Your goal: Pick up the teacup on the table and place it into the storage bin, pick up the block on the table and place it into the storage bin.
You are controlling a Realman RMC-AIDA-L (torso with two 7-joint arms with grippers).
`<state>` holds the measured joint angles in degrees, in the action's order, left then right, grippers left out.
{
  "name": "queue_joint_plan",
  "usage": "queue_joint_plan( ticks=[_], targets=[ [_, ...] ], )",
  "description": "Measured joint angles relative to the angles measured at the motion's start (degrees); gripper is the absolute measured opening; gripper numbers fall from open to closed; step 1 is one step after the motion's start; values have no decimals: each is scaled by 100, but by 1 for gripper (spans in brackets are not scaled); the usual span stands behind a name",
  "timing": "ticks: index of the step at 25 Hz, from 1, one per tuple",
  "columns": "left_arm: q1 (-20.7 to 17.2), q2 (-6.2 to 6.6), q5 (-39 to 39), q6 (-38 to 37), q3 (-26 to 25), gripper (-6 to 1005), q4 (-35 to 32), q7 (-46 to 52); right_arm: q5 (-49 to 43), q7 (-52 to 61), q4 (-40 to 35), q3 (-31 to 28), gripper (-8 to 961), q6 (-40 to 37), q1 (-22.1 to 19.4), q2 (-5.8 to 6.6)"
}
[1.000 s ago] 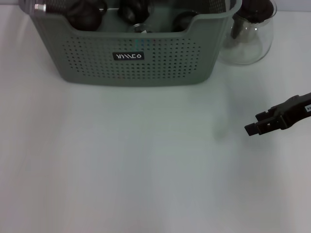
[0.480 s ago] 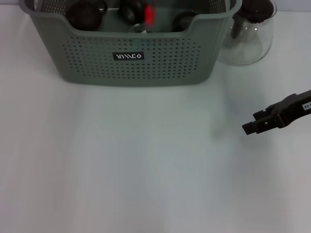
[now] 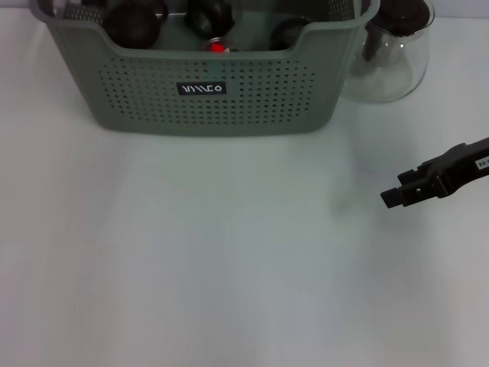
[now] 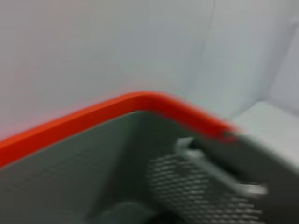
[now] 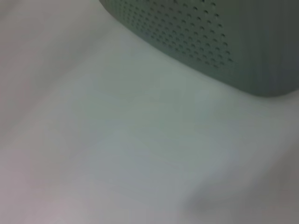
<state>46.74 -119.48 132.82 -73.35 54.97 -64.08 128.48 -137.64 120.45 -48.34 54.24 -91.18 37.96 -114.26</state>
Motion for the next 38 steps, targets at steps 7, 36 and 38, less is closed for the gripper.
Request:
queue_joint_plan(
  ticks=[7,36,38],
  targets=[
    [-1040,-191,-1338,-2171,-84,820,-782,-1484,203,-239,-36,-19,656,-1,20,-6],
    [-1839,-333,-1399,-2054,-1497,866,2400,-4198,1477,-3354,1158,-940,923,383,-183,-555],
    [-1825,-332,-1399,-2022,-1474,865,2438,-4265,1477,-3361,1210,-936,941,444,-189,-560]
  ],
)
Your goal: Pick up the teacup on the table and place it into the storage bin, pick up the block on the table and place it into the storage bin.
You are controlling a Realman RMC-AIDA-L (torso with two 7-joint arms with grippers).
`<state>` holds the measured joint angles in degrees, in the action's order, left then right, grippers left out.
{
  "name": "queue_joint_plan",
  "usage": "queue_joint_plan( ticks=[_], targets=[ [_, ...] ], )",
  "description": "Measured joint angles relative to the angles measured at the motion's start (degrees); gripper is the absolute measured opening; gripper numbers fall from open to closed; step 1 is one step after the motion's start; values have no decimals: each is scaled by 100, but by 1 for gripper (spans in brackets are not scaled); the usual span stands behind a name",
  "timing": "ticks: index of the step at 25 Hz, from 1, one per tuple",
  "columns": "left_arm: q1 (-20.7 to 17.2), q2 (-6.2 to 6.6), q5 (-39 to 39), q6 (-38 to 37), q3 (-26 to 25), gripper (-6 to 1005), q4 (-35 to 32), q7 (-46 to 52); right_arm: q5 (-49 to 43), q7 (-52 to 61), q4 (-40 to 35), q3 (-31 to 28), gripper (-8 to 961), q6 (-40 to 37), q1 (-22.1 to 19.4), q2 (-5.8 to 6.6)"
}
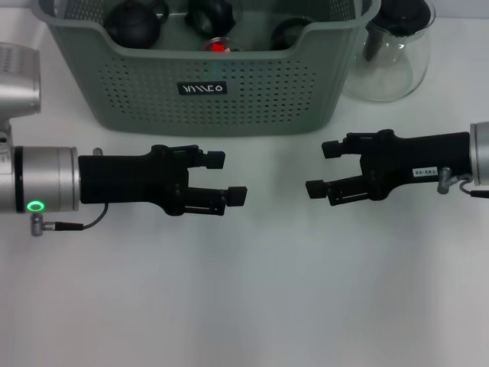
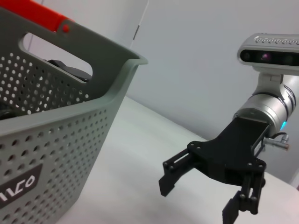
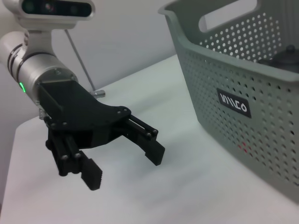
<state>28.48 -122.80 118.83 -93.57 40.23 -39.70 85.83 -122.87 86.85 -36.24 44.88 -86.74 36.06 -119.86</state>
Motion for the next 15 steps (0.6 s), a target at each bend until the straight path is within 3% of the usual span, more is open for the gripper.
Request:
queue_joint_plan(
  ticks=[15],
  targets=[
    [-24,-24,0,262,37,862,184,-208,-21,-40,147,21,944,111,-47,-2]
  ],
)
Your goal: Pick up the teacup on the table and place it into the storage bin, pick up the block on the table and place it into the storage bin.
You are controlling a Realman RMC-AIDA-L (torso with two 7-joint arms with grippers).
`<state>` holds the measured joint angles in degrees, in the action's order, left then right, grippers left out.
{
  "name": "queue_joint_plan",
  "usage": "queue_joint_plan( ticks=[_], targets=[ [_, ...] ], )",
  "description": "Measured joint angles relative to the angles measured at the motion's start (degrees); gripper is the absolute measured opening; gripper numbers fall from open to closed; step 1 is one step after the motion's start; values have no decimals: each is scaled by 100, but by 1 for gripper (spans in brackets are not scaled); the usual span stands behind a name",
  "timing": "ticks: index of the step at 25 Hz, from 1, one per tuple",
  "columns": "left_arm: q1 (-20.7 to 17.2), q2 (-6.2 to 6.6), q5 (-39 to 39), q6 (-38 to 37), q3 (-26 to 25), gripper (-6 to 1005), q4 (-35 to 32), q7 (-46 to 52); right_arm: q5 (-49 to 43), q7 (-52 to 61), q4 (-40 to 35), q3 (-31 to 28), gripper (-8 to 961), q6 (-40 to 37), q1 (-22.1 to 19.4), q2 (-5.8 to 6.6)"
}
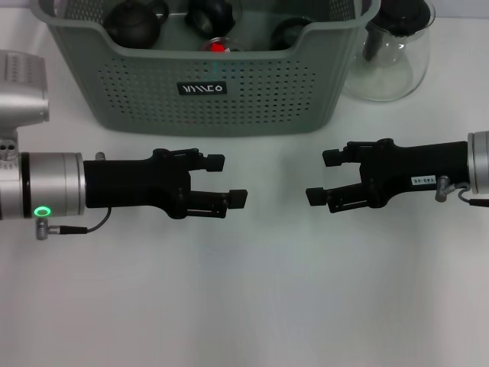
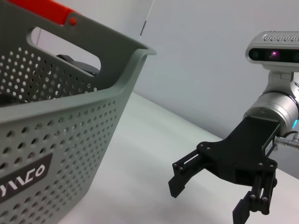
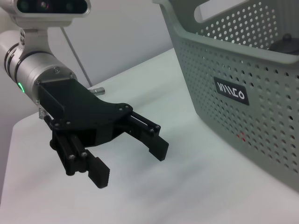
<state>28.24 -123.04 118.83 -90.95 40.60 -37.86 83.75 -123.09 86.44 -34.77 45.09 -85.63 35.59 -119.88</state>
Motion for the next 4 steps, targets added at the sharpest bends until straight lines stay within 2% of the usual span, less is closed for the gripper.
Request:
queue_joint_plan(
  ticks=[4],
  targets=[
    [18,9,0,8,0,862,83,-34,-3,2,3,0,944,0,0,0]
  ],
)
